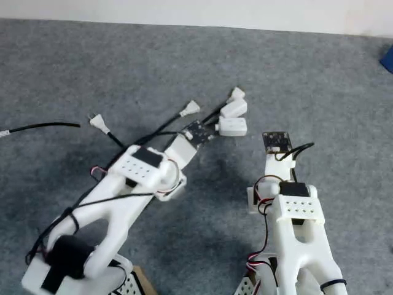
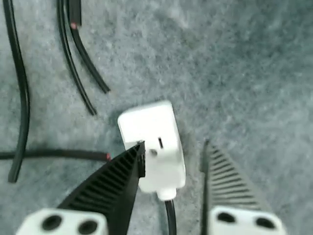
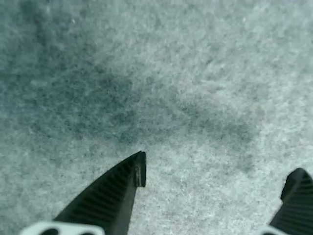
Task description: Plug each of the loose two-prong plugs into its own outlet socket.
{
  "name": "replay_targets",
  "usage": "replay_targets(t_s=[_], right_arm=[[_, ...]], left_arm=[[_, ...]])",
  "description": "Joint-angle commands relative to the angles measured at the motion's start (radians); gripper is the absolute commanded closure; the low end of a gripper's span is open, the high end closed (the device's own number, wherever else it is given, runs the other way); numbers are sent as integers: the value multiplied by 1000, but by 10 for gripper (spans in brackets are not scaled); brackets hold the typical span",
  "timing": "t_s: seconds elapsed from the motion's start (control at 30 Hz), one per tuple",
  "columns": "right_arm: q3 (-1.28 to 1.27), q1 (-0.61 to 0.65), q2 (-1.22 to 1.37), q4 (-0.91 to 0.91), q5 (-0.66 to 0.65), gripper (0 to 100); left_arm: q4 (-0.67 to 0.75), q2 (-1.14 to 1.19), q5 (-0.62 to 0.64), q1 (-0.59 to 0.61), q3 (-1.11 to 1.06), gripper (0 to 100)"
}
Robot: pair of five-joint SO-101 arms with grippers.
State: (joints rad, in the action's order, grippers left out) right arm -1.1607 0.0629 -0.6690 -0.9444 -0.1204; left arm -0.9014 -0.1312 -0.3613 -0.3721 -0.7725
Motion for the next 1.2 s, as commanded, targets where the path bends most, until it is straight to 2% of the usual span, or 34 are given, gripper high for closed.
replay_targets(t_s=[0.0, 0.1, 0.2, 0.47, 0.8, 0.87, 0.93, 1.03, 1.17], right_arm=[[4, -5, -16, 13, -14, 584], [4, -5, -16, 13, -14, 584], [4, -5, -16, 13, -14, 584], [4, -5, -16, 13, -14, 584], [4, -5, -16, 13, -14, 584], [4, -5, -16, 13, -14, 584], [4, -5, -16, 13, -14, 584], [4, -5, -16, 13, -14, 584], [4, -5, -16, 13, -14, 584]], left_arm=[[11, 99, -12, -25, 58, 863], [9, 171, -12, -24, 97, 864], [-49, 225, -14, 8, 165, 864], [-147, 280, -46, 156, 280, 864], [-224, 280, -52, 407, 361, 866], [-267, 283, -92, 438, 394, 864], [-311, 286, -152, 450, 410, 864], [-325, 291, -158, 440, 404, 859], [-325, 303, -158, 377, 377, 788]])
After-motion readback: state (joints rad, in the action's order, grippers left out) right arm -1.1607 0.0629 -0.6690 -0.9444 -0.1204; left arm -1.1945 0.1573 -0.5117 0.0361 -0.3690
